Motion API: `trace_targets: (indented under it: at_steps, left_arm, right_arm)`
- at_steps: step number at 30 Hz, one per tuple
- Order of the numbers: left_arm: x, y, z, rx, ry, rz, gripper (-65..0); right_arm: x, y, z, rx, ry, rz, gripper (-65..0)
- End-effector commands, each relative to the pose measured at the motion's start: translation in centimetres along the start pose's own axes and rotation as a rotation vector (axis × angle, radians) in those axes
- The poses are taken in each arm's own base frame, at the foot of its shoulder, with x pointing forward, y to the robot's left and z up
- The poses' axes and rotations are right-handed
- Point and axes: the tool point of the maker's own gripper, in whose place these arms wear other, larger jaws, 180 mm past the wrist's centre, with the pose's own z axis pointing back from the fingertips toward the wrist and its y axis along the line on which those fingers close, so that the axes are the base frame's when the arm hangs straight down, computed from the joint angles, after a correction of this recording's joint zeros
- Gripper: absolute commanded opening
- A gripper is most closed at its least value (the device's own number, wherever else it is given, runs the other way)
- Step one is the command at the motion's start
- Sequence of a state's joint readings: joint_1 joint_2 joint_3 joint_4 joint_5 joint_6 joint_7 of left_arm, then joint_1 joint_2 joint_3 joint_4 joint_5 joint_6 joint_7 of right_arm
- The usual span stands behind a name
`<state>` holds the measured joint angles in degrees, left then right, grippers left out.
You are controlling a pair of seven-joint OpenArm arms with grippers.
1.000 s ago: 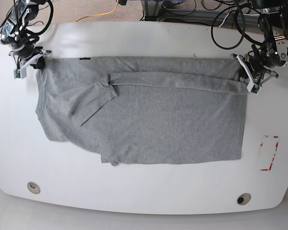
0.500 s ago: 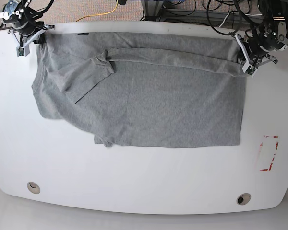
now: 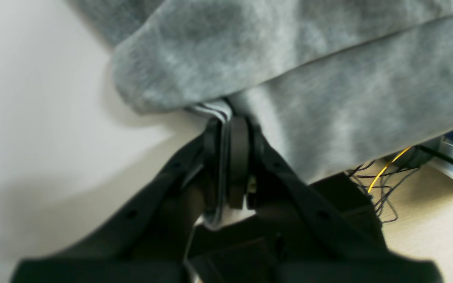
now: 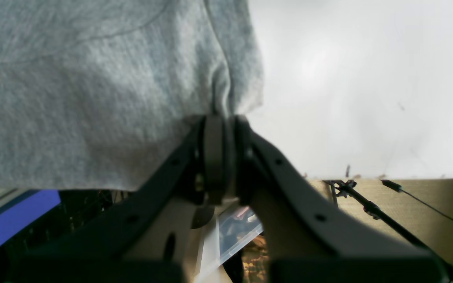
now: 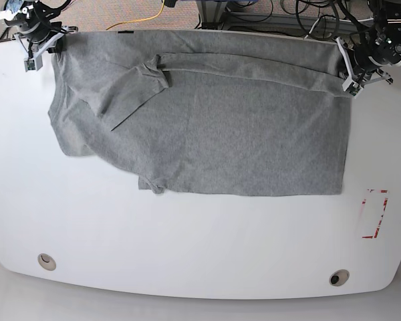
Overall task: Layout the t-shirt on the table in an organized manner, then fold the t-shirt properly
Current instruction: 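Drag the held shoulder edge toward the robot with both grippers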
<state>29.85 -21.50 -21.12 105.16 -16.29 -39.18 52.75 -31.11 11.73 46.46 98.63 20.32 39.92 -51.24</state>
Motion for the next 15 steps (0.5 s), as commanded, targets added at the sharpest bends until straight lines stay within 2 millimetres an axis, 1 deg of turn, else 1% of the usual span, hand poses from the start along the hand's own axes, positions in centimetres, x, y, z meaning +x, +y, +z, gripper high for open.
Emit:
trace_targets:
  at_steps: [1, 3, 4, 7, 8, 9, 10, 11, 12, 13, 15]
  left_arm:
    - [0.6, 0.7, 0.6, 0.018, -0.016, -0.026, -63.3]
    - [0.4, 0.8, 0.6, 0.021, -0.004, -0.025, -59.9]
    - [0.3, 0.9, 0.6, 0.023, 0.005, -0.024, -57.2]
    - [0.5, 1.5, 0.7, 0.036, 0.021, -0.024, -47.5]
    - [0.7, 1.7, 0.7, 0.042, 0.022, -0.024, -44.0]
    - [0.8, 1.9, 0.7, 0.048, 0.023, -0.023, -41.5]
    - [0.8, 2.4, 0.9, 0.058, 0.021, -0.015, -38.3]
    - [0.9, 2.6, 1.1, 0.065, 0.017, -0.011, -37.4]
    - [1.1, 3.2, 1.5, 0.085, 0.007, -0.004, -35.6]
    - [1.2, 3.5, 1.7, 0.095, 0.002, -0.003, -35.0]
    - [1.7, 3.9, 2.2, 0.112, -0.013, -0.006, -34.3]
  right_arm:
    - [1.0, -0.5, 0.5, -0.014, -0.029, 0.019, -63.3]
    - [1.1, -0.5, 0.5, -0.014, -0.031, 0.019, -58.5]
    - [1.1, -0.5, 0.5, -0.014, -0.031, 0.019, -54.7]
    - [1.5, -0.6, 0.8, -0.022, -0.042, 0.026, -41.2]
    - [1.8, -0.9, 1.1, -0.034, -0.052, 0.029, -36.0]
    - [2.2, -1.2, 1.4, -0.047, -0.063, 0.031, -32.5]
    - [2.6, -1.5, 2.0, -0.063, -0.082, 0.031, -26.3]
    - [2.7, -1.5, 2.1, -0.068, -0.088, 0.029, -24.3]
    - [2.8, -1.4, 2.4, -0.077, -0.101, 0.021, -18.7]
    - [3.0, -1.4, 2.7, -0.085, -0.109, 0.023, -16.2]
    - [4.3, -1.7, 3.5, -0.112, -0.146, 0.036, -11.3]
